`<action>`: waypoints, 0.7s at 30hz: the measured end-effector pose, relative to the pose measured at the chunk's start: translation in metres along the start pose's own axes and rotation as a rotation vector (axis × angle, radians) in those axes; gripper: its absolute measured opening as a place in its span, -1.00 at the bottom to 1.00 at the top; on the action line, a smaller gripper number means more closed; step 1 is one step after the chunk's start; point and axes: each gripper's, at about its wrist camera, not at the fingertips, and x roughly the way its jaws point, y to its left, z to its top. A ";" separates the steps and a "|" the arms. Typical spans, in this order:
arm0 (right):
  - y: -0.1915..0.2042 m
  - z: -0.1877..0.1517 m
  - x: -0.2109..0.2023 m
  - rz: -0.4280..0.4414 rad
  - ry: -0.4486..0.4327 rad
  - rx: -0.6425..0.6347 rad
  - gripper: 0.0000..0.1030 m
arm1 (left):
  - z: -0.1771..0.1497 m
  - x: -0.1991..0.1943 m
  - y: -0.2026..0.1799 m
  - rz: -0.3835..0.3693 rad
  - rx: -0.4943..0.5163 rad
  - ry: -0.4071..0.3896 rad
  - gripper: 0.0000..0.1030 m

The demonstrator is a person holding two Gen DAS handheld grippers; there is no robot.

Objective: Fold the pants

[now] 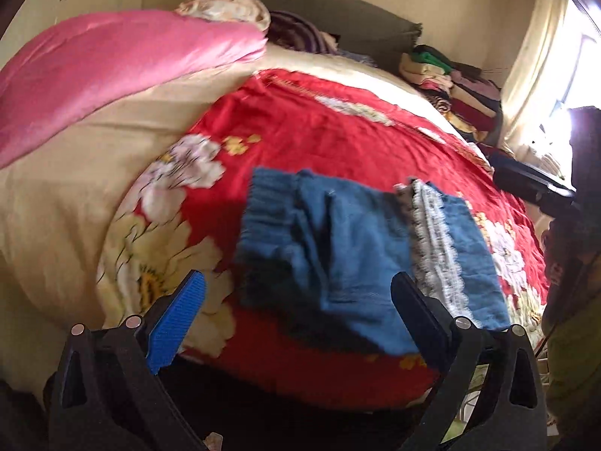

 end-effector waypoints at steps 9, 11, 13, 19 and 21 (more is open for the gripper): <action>0.028 0.022 0.061 0.084 0.103 -0.059 0.81 | -0.012 0.019 0.011 -0.008 -0.031 0.074 0.91; 0.035 0.027 0.075 0.097 0.126 -0.085 0.81 | -0.014 0.023 0.011 -0.011 -0.030 0.085 0.91; 0.041 0.029 0.087 0.109 0.150 -0.111 0.81 | -0.015 0.026 0.011 -0.020 -0.031 0.093 0.91; 0.058 0.032 0.130 0.166 0.259 -0.160 0.81 | -0.020 0.037 0.011 -0.030 -0.041 0.122 0.91; 0.064 0.032 0.141 0.192 0.281 -0.165 0.81 | -0.021 0.040 0.012 -0.033 -0.046 0.127 0.91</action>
